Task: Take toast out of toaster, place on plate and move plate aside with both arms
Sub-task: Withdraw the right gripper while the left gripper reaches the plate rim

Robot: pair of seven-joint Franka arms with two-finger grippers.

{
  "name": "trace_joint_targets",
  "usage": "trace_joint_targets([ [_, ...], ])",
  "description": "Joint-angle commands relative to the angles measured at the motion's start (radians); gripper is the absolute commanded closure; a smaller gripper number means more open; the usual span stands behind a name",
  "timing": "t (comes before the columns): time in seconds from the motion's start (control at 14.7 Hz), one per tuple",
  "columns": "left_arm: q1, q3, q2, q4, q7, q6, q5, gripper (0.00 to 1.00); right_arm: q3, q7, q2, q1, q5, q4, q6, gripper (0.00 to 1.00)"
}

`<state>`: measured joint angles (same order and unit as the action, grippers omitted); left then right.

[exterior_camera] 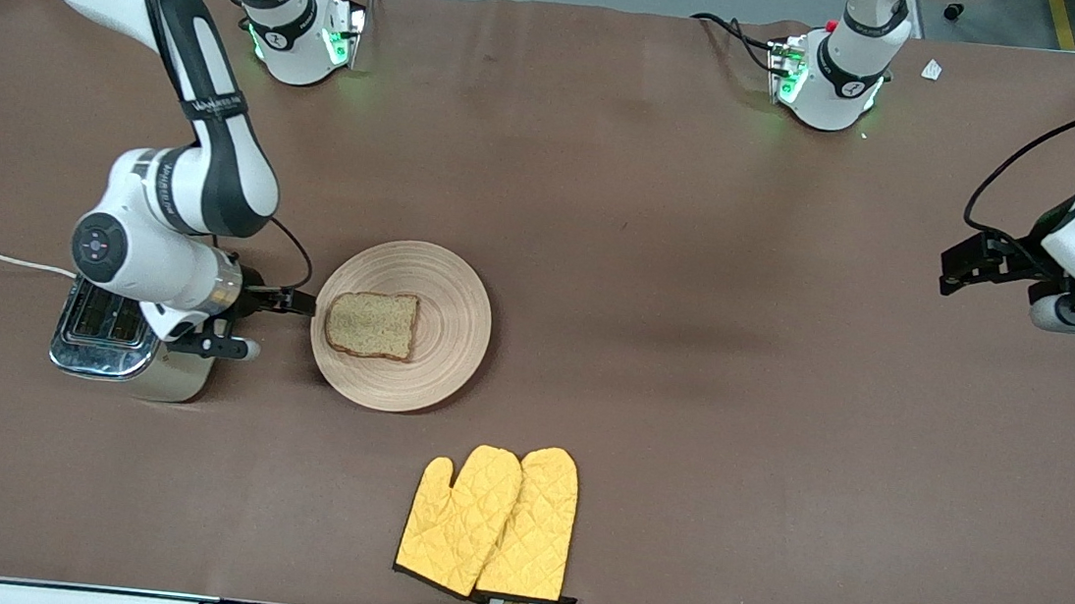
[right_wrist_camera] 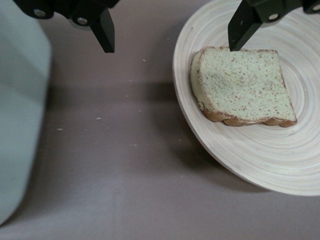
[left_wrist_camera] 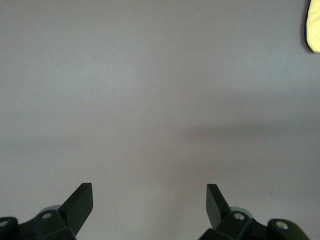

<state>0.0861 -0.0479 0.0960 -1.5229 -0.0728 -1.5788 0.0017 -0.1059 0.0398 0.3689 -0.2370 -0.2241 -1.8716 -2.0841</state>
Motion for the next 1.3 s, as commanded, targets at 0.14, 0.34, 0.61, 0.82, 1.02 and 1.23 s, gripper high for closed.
trace_joint_targets([
  [0.14,0.023,-0.004,0.077,0.007,-0.015,0.020,-0.173,0.00,-0.063,-0.009,-0.139,0.011,0.092,0.086,0.151,0.00],
  [0.34,0.038,-0.004,0.149,0.004,-0.058,-0.021,-0.303,0.00,-0.072,-0.026,-0.237,0.039,0.130,0.088,0.208,0.00],
  [0.61,0.092,-0.007,0.295,0.001,-0.059,-0.157,-0.457,0.00,-0.075,-0.040,-0.327,0.057,0.233,0.181,0.382,0.00],
  [0.82,0.151,-0.007,0.427,0.003,-0.059,-0.297,-0.579,0.00,-0.077,-0.083,-0.335,0.076,0.246,0.271,0.498,0.00],
  [1.02,0.228,-0.009,0.528,0.018,-0.048,-0.429,-0.739,0.00,-0.077,-0.133,-0.341,0.116,0.262,0.333,0.578,0.00],
  [1.23,0.319,-0.026,0.620,0.033,-0.035,-0.587,-0.925,0.00,-0.071,-0.135,-0.341,0.124,0.261,0.357,0.636,0.00],
])
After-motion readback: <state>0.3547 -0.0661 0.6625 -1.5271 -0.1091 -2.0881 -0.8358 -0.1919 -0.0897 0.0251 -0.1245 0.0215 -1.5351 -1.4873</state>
